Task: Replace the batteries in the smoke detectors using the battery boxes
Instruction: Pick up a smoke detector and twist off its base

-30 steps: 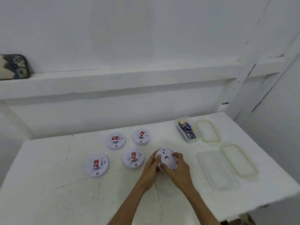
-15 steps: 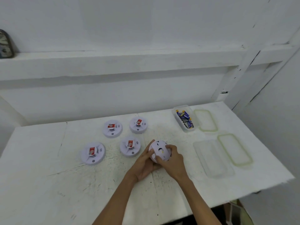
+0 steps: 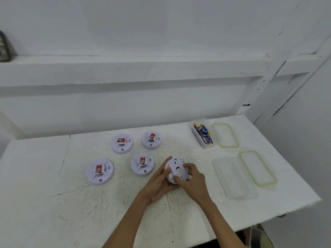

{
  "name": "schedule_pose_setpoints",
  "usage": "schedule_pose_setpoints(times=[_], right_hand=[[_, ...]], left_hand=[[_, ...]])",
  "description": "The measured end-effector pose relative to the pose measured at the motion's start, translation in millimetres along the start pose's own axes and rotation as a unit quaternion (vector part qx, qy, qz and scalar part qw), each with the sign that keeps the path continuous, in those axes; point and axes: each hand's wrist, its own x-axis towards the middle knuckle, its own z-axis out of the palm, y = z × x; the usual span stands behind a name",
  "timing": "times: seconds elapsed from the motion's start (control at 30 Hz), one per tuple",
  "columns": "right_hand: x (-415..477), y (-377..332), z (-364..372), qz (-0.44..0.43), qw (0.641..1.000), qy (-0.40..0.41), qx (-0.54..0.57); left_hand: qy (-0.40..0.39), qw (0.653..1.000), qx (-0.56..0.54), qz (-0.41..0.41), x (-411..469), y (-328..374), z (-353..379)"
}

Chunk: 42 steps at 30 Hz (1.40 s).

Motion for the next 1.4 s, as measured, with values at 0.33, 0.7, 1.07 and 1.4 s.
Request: schedule_pose_setpoints(times=[0.33,0.7,1.07,1.4], right_hand=[[9.8,-8.3,-2.0,0.001,0.999,-0.052,0.002],[15.1,-13.3,-16.0,-0.037,0.998,-0.014,-0.046],[14.0,-23.5,-4.9,-0.033,0.998,-0.024,-0.037],[18.9,-25.1,-7.5,-0.045,0.995,-0.07,-0.047]], left_hand=[[-0.011,0.998,-0.057,-0.024,0.6,4.7,0.7],[0.016,1.0,-0.014,0.021,-0.6,8.5,3.9],[-0.018,0.999,-0.033,0.026,-5.5,9.5,6.5],[-0.01,0.999,-0.026,0.043,-3.8,7.4,-0.1]])
